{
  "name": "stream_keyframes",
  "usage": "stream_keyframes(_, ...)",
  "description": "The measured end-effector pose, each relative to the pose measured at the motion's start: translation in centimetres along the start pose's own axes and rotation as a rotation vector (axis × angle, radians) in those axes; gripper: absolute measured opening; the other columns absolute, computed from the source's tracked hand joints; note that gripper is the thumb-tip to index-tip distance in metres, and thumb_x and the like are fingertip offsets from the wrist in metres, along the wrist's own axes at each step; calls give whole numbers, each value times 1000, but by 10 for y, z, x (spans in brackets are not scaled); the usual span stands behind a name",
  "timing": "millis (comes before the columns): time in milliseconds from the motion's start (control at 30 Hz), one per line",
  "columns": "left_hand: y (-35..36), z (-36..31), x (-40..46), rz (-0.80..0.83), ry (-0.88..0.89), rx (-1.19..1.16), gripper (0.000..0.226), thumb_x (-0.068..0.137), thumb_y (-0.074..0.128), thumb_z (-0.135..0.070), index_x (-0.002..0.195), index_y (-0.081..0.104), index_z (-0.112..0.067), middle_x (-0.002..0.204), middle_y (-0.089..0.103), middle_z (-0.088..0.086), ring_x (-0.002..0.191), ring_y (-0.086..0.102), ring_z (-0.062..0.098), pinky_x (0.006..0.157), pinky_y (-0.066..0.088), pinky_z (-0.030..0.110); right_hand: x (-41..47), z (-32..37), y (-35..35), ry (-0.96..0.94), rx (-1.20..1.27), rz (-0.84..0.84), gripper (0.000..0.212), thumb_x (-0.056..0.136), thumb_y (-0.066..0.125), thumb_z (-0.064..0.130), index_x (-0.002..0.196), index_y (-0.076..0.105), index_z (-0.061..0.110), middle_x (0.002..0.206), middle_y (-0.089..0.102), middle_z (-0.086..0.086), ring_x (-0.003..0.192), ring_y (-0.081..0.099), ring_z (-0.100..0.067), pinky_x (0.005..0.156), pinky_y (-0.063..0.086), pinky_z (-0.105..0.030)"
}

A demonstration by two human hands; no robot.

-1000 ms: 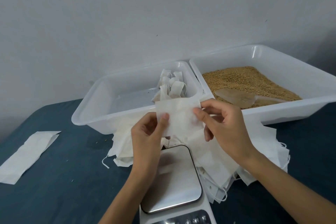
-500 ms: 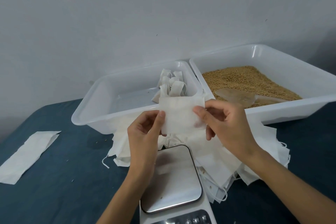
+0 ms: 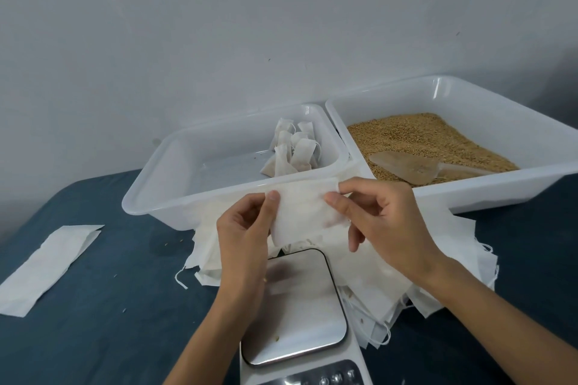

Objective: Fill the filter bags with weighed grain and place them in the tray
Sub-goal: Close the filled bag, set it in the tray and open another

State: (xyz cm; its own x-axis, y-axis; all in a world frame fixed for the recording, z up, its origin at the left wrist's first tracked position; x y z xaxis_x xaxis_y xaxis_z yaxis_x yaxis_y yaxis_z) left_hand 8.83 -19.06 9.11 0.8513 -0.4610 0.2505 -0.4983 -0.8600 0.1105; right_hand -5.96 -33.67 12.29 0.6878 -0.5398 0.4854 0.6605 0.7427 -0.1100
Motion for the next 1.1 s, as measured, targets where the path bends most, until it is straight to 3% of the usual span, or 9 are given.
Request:
stream_keyframes(167,6,3,-4,33,-38,-32,11,100,68,-21,98,76,-13,85,71,23,76,62,22,69,53,31,-2,10,7,-67,-10,57,22,88,78,34,81,75,13,71,68,5,45,63,-20,46,53,-44)
stream_keyframes(233,7,3,-4,49,-61,-55,9,101,66,-20,108,73,-20,88,71,30,73,62,27,66,54,34,-3,14,15,-103,-66,118,16,88,78,30,84,76,15,81,72,8,49,67,-18,51,55,-41)
stream_keyframes(367,8,1,-5,63,-63,-68,15,104,61,-25,116,69,-29,92,67,36,74,59,32,69,50,44,-5,14,12,-138,-106,75,16,95,71,24,79,69,27,61,61,8,47,67,-15,48,50,-30)
stream_keyframes(533,12,1,-7,91,-50,-51,14,104,60,-30,114,70,-31,83,58,40,69,45,35,61,40,39,-3,11,-3,-91,-18,-47,14,97,65,39,92,68,26,56,61,-8,45,67,-20,43,50,-40)
stream_keyframes(600,13,1,-7,114,-46,-28,17,104,58,-34,117,69,-32,80,54,38,69,44,35,56,38,35,-2,11,6,-72,10,46,23,96,64,46,90,70,25,65,63,-10,51,70,-24,47,54,-40)
stream_keyframes(733,18,-1,-8,174,-49,-62,19,106,55,-32,120,68,-30,90,68,30,73,67,30,60,55,32,-4,12,23,-71,-65,170,23,95,68,40,74,67,31,62,61,-3,56,72,-25,54,56,-37)
stream_keyframes(833,15,-2,-6,148,-43,-37,18,105,56,-32,117,70,-29,81,60,32,65,55,27,57,46,29,-3,10,14,-54,-23,87,31,97,65,31,69,57,22,58,50,-4,50,70,-23,46,49,-35)
stream_keyframes(967,14,-3,-6,124,-17,1,17,104,58,-34,113,72,-29,63,38,9,45,26,6,42,28,14,-2,12,-3,-63,16,-50,22,100,59,30,81,62,21,51,48,-4,45,68,-23,44,40,-19)
stream_keyframes(1100,14,-4,-6,108,0,-32,18,103,58,-31,111,72,-24,61,43,-1,52,40,7,53,42,15,-2,13,-9,-75,9,-105,20,101,57,32,87,64,20,51,48,-7,42,67,-22,42,44,-23)
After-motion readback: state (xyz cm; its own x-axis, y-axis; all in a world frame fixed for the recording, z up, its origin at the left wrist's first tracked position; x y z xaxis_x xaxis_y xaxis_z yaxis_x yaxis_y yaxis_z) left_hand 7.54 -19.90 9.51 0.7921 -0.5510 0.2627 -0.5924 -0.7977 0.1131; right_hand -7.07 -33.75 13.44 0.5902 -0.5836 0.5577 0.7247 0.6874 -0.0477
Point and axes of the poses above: each hand's wrist, its own x-axis towards the middle knuckle, its own y-axis out of the palm, z = x × y, the point moved 10 cm from there along x, towards the middle knuckle
